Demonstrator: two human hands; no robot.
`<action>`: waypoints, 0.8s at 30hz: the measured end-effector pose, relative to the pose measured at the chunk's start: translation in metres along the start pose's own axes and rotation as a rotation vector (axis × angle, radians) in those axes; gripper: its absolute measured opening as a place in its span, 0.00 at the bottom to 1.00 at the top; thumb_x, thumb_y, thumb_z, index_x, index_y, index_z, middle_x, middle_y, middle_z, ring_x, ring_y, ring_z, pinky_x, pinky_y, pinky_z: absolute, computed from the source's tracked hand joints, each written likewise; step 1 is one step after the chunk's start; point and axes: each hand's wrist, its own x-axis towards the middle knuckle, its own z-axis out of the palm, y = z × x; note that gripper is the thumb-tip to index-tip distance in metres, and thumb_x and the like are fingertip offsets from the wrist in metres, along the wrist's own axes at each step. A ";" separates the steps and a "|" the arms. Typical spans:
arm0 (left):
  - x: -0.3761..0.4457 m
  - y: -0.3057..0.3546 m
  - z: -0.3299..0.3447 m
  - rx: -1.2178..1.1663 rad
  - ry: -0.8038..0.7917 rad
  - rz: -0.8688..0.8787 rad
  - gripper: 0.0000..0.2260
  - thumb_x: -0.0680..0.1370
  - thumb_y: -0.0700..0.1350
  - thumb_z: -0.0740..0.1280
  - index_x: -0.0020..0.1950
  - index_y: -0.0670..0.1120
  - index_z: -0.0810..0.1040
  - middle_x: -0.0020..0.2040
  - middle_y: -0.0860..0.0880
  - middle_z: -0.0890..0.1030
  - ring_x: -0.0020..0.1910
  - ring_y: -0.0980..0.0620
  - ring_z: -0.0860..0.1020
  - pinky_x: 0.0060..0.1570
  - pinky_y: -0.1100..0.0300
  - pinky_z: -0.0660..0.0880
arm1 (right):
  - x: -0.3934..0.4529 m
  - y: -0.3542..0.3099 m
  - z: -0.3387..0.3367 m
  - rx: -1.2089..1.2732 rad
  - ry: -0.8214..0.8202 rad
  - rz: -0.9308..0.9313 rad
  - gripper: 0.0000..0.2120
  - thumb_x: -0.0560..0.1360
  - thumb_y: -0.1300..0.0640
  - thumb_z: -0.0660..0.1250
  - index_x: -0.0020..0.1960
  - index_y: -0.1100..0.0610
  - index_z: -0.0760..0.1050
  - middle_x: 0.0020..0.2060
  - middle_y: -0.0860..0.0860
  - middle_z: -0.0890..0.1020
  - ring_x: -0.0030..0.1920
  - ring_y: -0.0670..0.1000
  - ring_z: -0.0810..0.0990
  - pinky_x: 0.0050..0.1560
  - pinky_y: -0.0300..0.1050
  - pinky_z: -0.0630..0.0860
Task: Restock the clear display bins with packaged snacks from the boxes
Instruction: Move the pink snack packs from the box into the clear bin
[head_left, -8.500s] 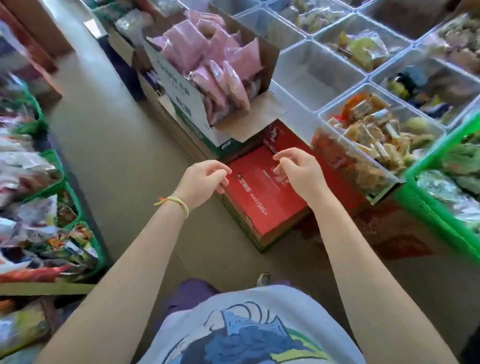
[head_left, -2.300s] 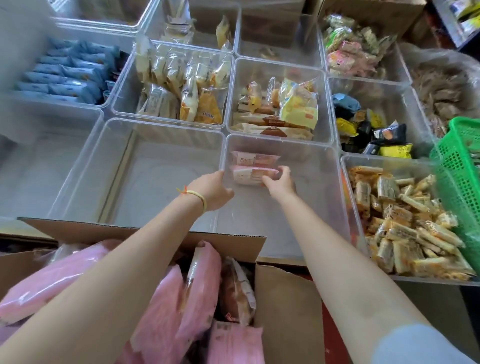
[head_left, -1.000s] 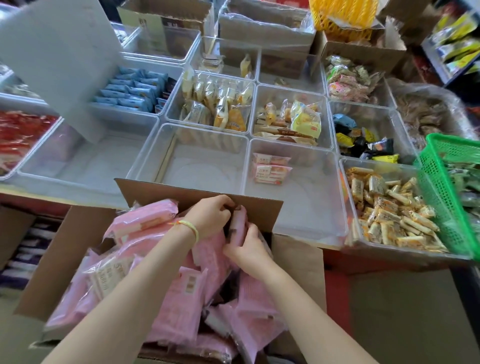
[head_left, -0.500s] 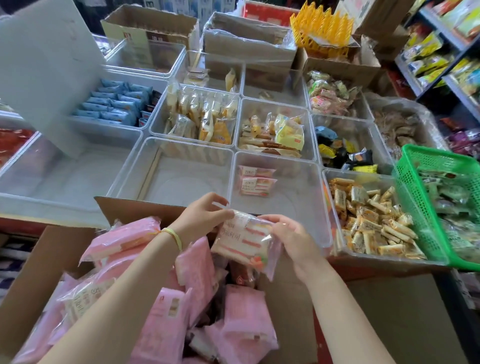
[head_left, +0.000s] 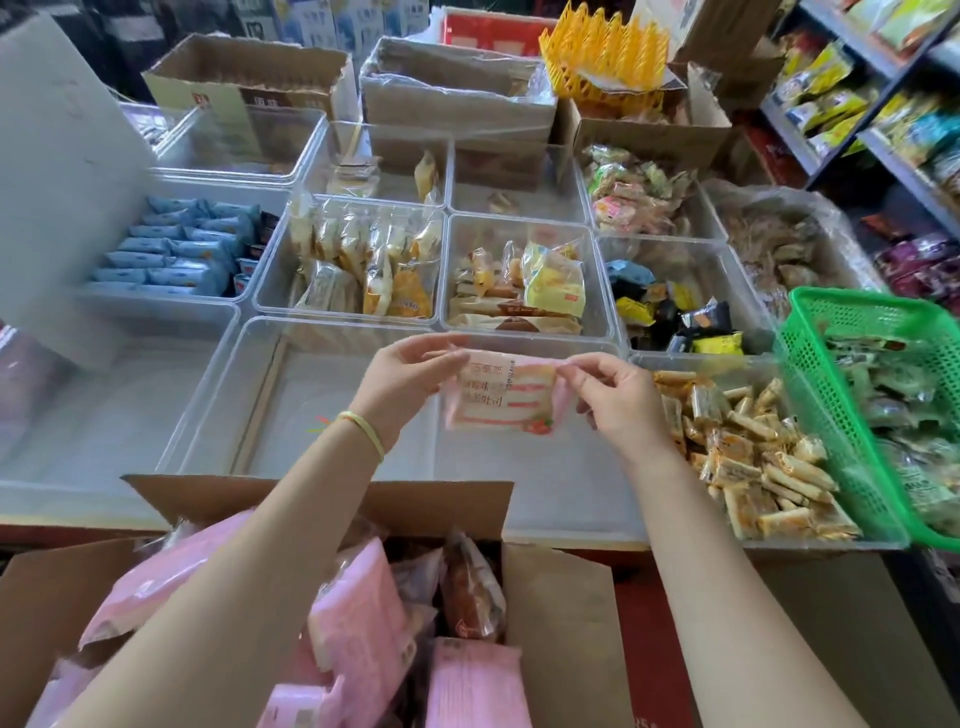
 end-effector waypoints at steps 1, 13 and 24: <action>0.013 -0.007 0.002 0.094 0.059 -0.013 0.12 0.77 0.42 0.70 0.60 0.46 0.82 0.52 0.45 0.84 0.46 0.52 0.80 0.44 0.62 0.77 | 0.012 0.007 0.003 -0.027 0.022 0.000 0.05 0.79 0.59 0.69 0.46 0.54 0.83 0.37 0.51 0.83 0.31 0.40 0.77 0.30 0.34 0.75; 0.065 -0.088 -0.005 1.164 -0.170 -0.255 0.31 0.78 0.39 0.59 0.80 0.51 0.55 0.70 0.46 0.73 0.65 0.43 0.74 0.57 0.54 0.72 | 0.074 0.131 0.067 0.124 0.043 0.349 0.10 0.79 0.67 0.66 0.41 0.58 0.78 0.38 0.57 0.81 0.36 0.55 0.81 0.35 0.46 0.83; 0.057 -0.081 0.002 1.313 -0.179 -0.292 0.36 0.77 0.37 0.56 0.81 0.56 0.46 0.68 0.47 0.75 0.54 0.45 0.77 0.51 0.53 0.75 | 0.077 0.146 0.087 0.261 -0.092 0.533 0.35 0.79 0.67 0.66 0.80 0.55 0.55 0.66 0.56 0.74 0.63 0.54 0.76 0.63 0.51 0.75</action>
